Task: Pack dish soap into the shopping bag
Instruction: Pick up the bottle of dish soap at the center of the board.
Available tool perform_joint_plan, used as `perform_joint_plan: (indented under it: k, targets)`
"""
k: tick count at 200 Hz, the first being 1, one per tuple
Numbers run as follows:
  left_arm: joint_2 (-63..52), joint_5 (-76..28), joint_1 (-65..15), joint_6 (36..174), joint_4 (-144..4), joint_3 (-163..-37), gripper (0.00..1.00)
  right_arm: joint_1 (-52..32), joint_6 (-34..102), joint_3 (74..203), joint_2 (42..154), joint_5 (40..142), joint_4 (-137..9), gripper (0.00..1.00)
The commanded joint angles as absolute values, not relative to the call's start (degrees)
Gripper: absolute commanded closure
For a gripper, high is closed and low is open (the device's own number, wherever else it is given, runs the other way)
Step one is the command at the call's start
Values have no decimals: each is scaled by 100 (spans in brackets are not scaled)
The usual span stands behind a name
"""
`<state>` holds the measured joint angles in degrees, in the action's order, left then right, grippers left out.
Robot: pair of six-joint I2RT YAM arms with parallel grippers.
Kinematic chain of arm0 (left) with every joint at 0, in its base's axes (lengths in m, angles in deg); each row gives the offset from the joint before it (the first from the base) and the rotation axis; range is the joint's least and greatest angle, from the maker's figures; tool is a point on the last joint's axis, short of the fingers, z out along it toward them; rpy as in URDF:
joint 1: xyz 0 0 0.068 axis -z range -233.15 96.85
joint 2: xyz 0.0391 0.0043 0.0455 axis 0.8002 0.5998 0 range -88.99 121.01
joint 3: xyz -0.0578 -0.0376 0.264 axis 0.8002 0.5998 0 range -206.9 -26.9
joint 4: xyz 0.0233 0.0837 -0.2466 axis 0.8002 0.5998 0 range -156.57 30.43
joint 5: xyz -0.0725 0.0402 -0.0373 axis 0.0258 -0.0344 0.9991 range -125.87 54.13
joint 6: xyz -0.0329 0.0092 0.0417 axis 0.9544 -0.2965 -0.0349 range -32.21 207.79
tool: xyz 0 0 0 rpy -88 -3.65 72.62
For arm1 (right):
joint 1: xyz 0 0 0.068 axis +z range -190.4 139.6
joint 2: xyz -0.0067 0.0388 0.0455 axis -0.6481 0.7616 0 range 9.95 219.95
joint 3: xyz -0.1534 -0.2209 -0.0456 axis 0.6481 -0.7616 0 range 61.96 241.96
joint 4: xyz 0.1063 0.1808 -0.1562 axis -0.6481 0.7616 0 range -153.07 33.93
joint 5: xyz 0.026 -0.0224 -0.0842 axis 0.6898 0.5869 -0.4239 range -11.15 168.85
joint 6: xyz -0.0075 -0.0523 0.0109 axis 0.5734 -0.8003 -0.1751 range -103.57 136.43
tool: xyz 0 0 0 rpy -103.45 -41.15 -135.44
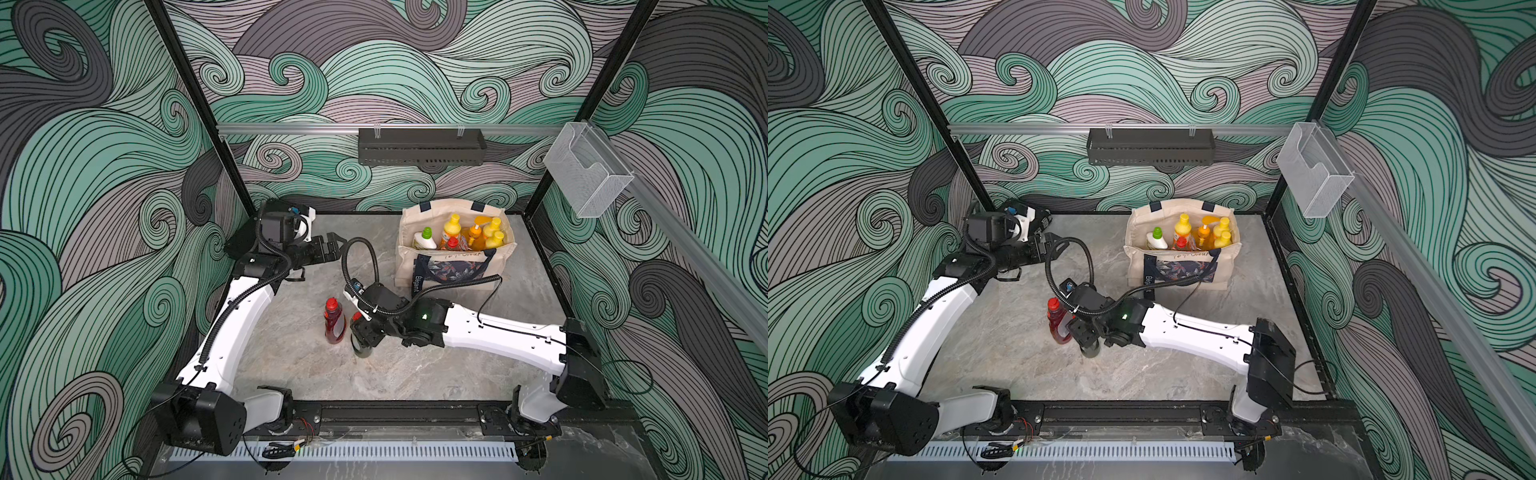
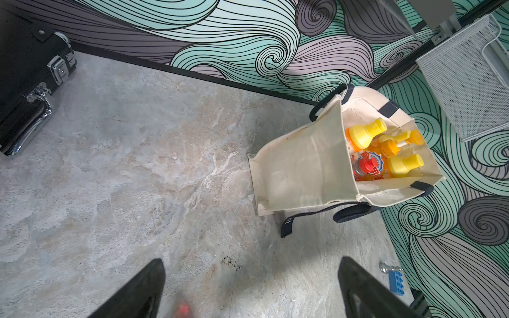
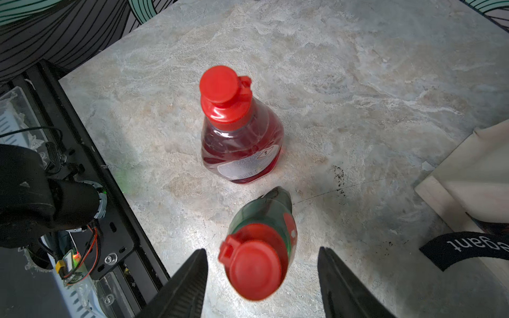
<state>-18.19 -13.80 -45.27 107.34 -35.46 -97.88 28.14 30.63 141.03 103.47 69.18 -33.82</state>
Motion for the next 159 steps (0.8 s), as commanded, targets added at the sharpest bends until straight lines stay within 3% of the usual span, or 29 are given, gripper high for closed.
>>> perform_joint_plan:
  k: [1,72,142,159]
  targets:
    - [-2014,-1460,-4575,10671,-3475,-9791,3,2737,3144,14274,10406,6987,-3530,36]
    - [-1862,-1350,-4576,10703,-3557,-9741,3,2728,3173,14402,10582,7011,-3445,55]
    - [-1802,-1310,-4576,10704,-3572,-9735,3,2729,3173,14423,10680,7050,-3336,62]
    - [-1790,-1304,-4576,10704,-3577,-9739,3,2728,3171,14413,10657,7021,-3328,69]
